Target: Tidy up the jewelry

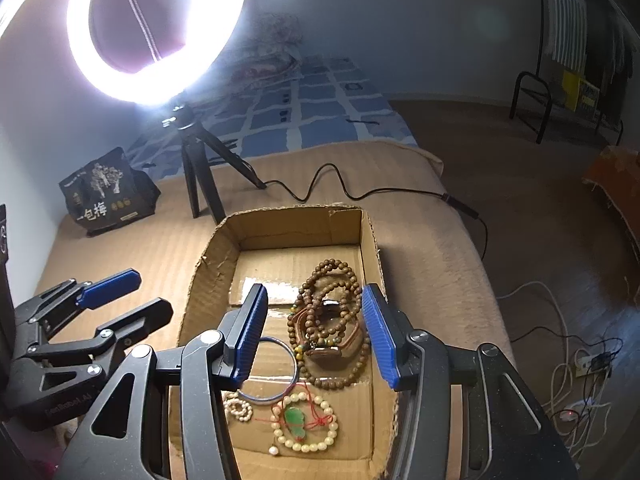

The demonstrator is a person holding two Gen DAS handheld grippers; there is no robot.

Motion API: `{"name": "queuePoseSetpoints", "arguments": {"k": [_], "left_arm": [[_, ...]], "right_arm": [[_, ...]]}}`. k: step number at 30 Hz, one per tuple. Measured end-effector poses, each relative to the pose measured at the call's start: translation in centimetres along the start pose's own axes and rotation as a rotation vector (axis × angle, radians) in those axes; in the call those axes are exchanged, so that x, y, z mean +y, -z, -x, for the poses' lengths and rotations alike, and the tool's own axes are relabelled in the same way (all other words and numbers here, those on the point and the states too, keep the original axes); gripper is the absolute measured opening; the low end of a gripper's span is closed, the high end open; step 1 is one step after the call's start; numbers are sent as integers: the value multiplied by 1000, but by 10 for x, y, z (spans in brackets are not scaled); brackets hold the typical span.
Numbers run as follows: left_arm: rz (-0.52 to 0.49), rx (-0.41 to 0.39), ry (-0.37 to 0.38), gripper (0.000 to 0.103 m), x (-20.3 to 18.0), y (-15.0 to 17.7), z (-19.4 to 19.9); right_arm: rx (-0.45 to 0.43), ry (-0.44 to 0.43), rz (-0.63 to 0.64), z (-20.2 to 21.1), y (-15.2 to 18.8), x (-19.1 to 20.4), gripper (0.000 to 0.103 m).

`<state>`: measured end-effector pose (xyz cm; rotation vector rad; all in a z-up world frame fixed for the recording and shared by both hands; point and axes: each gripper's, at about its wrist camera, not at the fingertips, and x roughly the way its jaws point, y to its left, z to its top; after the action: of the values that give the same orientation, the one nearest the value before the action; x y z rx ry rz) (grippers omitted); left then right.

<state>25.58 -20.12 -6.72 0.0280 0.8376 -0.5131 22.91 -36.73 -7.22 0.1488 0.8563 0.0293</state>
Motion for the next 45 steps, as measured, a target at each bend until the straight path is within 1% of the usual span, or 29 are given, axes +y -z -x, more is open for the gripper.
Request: {"name": "queuePoseSetpoints", "arguments": {"k": [6,8,10,15,17,21,23,25,26,28,30,35,36,37,38,42,45], "left_arm": [[-7,-26,-13,57,-4,1,28],[-10,-34,-15,57,-7,3,39],[-17,-42,-18,57,-9,6,49],[-49,-61,-24,57,-19,16,76],[-74,-79,-38,57,-23,21,89],[-73,-104,-34,57,-26,31,114],[-74,-117,-32,57,-27,36,127],[-80,-126,-34,57,-28,43,139],[-85,-129,-39,57,-28,45,143],[-105,-136,-61,63,-29,51,153],[-110,-140,-72,65,-27,58,162],[-58,-131,-71,65,-15,74,184],[-55,-133,-78,66,-14,77,187],[-51,-134,-83,68,-13,81,193],[-46,-135,-83,69,-13,84,197],[-27,-151,-88,79,-11,93,215],[-27,-175,-92,81,-12,97,227]], "right_arm": [[-7,2,4,21,7,4,48],[-13,13,0,29,10,4,53],[-21,25,-8,38,13,4,60],[-34,48,6,59,21,8,60],[-38,61,15,69,24,11,61],[-48,75,27,85,30,20,63],[-60,85,39,94,34,26,64],[-78,94,50,104,37,32,69],[-88,98,54,110,39,36,70],[-100,98,64,118,42,42,70],[-112,108,73,127,46,48,70],[-131,125,96,143,59,60,70],[-133,123,96,145,61,60,72],[-137,122,95,148,63,62,77],[-144,123,94,150,65,63,79],[-171,137,86,161,72,66,80],[-184,137,71,168,78,66,80]]}}
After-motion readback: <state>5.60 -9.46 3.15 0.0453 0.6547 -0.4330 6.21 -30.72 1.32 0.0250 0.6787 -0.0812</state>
